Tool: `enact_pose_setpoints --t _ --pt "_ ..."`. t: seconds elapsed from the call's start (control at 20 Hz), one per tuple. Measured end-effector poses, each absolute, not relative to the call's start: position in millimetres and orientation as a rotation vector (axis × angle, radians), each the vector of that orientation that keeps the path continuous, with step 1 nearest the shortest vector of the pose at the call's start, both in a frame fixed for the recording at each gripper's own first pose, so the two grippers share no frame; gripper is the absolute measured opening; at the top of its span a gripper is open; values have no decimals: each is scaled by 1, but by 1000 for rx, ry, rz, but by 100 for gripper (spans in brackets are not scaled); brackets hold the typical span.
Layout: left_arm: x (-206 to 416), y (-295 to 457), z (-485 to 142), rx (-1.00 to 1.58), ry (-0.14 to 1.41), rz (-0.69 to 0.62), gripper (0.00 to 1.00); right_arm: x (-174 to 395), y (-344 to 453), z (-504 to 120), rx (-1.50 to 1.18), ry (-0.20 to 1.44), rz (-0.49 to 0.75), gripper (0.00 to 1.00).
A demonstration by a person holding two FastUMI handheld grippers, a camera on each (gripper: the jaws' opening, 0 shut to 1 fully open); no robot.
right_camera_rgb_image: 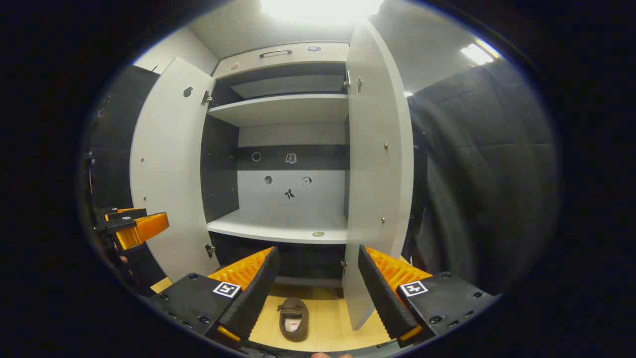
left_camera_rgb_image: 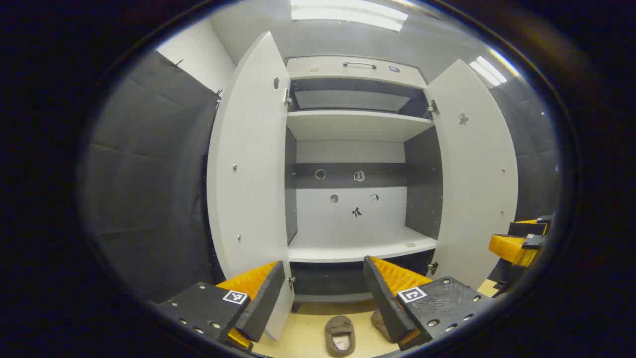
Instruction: Grab one shoe with the right hand and put it into the shoe cabinet, grab the other shoe with the left hand and put it into the shoe cabinet; then close the right door with the right hand and the left door with the left hand.
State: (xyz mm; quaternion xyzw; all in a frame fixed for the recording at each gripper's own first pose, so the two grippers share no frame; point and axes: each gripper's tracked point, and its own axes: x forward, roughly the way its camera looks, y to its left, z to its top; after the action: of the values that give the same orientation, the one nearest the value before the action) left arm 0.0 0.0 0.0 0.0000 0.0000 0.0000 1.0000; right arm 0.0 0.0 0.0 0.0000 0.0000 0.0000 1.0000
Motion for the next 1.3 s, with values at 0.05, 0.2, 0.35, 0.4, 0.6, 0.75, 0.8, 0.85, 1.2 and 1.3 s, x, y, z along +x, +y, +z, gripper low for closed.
enact_pose_setpoints --t 0.05,0.2,0.35,0.4,0.6,0.75,0.8,0.85,1.2,1.3 --pt "-2 2 0 -2 0 -2 93 -1 4 -1 2 0 5 100" --pt "-9 7 -5 -4 14 -15 93 1 11 1 25 -4 13 100" --pt "-18 13 -7 6 19 -22 93 4 19 8 42 -23 24 100" --pt "-20 14 -9 7 20 -27 93 5 20 11 36 -30 16 100" --pt "-25 18 -10 3 13 -47 92 6 25 18 14 -33 -2 100" --pt "-27 18 -10 -14 1 -55 93 8 25 18 21 -22 -9 100" --pt "-26 20 -12 -26 -1 -57 93 8 24 20 25 -20 -12 96" --pt "-25 20 -13 -38 -1 -62 93 9 24 20 30 -17 -15 96" --pt "-21 19 -22 -42 11 -93 93 11 30 24 -18 -8 -13 100" --pt "-23 18 -22 -47 10 -102 93 16 37 25 -23 -5 5 100"
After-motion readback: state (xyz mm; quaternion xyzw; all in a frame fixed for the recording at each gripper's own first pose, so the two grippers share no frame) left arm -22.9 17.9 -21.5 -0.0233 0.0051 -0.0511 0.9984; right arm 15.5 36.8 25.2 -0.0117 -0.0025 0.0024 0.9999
